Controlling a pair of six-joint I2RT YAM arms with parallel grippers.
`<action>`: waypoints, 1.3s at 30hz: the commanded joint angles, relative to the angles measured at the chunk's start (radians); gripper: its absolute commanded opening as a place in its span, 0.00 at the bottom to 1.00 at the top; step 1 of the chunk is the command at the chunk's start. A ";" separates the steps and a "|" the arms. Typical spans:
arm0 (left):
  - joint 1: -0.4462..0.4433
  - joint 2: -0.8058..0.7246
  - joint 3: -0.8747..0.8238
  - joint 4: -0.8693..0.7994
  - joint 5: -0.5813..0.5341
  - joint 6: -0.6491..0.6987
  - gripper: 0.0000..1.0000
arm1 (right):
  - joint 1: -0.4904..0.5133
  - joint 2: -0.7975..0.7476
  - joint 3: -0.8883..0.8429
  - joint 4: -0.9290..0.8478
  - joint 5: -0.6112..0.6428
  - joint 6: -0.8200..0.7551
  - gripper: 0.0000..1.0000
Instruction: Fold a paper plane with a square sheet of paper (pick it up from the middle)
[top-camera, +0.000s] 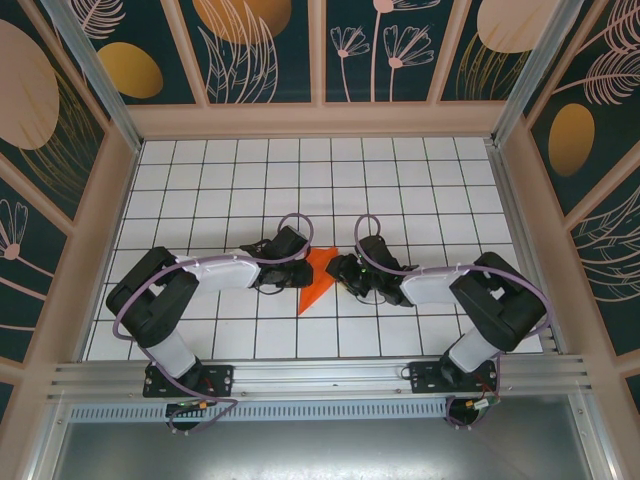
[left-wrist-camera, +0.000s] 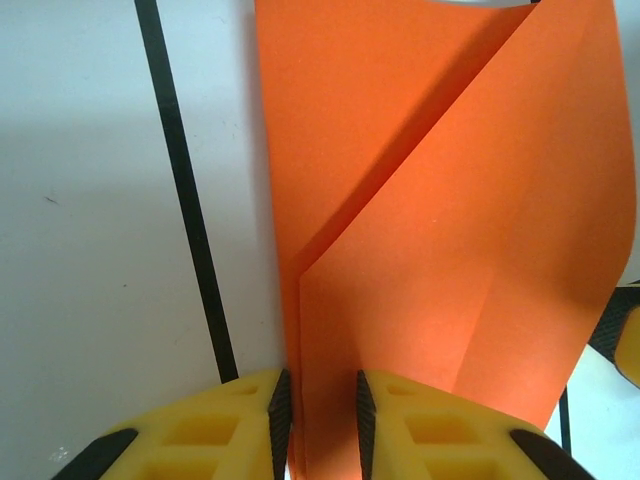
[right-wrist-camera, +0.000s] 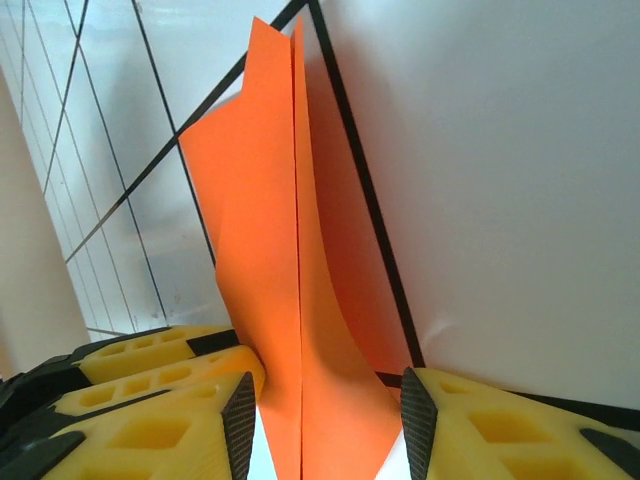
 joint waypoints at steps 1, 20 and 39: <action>-0.002 0.029 0.000 0.024 0.042 0.010 0.26 | -0.002 0.027 0.022 0.061 -0.027 0.014 0.46; -0.002 0.020 -0.022 0.037 0.041 -0.003 0.24 | -0.023 0.130 0.087 0.211 -0.101 -0.080 0.53; -0.001 -0.030 -0.026 0.038 0.021 -0.020 0.25 | -0.028 0.202 0.148 0.121 -0.098 -0.159 0.21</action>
